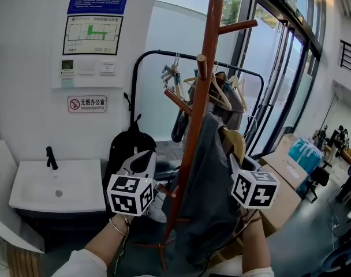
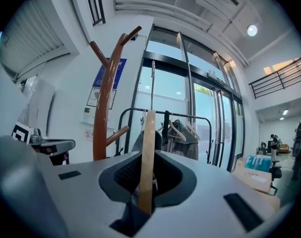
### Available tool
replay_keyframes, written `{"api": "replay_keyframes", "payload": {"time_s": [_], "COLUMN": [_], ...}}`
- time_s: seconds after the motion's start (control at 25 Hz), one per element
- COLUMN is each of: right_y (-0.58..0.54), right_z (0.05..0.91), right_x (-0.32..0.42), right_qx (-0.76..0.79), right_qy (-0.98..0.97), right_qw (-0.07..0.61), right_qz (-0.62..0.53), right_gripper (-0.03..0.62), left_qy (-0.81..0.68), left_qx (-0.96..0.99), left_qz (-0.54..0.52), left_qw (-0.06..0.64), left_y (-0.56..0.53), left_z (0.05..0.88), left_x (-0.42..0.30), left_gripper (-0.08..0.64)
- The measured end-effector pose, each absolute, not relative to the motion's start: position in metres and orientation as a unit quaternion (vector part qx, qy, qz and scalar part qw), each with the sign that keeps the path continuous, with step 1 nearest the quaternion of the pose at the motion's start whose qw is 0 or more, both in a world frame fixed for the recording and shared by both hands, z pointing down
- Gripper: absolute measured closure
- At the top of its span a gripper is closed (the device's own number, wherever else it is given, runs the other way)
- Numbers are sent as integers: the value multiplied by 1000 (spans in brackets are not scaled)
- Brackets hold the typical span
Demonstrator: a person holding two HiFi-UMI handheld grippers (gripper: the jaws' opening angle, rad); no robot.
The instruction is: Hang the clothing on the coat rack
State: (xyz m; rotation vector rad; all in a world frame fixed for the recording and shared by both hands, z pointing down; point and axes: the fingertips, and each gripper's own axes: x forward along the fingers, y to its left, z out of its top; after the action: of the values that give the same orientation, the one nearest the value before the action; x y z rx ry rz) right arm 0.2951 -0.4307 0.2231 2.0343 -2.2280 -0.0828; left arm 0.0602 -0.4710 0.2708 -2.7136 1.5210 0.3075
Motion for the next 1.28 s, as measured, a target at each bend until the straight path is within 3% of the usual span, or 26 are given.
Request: {"api": "replay_keyframes", "payload": {"time_s": [1.28], "right_y": [-421], "right_z": [83], "right_x": [259], "right_qx": [679], "right_qy": [-713], "right_qw": [70], "right_qz": [-159], "right_gripper": [523], "left_qy": [469], "left_qx": [-872], "left_qz": [119], "left_qw": [72], "left_y": [-470], "left_z": [185], "left_x": [66], "left_gripper": [552]}}
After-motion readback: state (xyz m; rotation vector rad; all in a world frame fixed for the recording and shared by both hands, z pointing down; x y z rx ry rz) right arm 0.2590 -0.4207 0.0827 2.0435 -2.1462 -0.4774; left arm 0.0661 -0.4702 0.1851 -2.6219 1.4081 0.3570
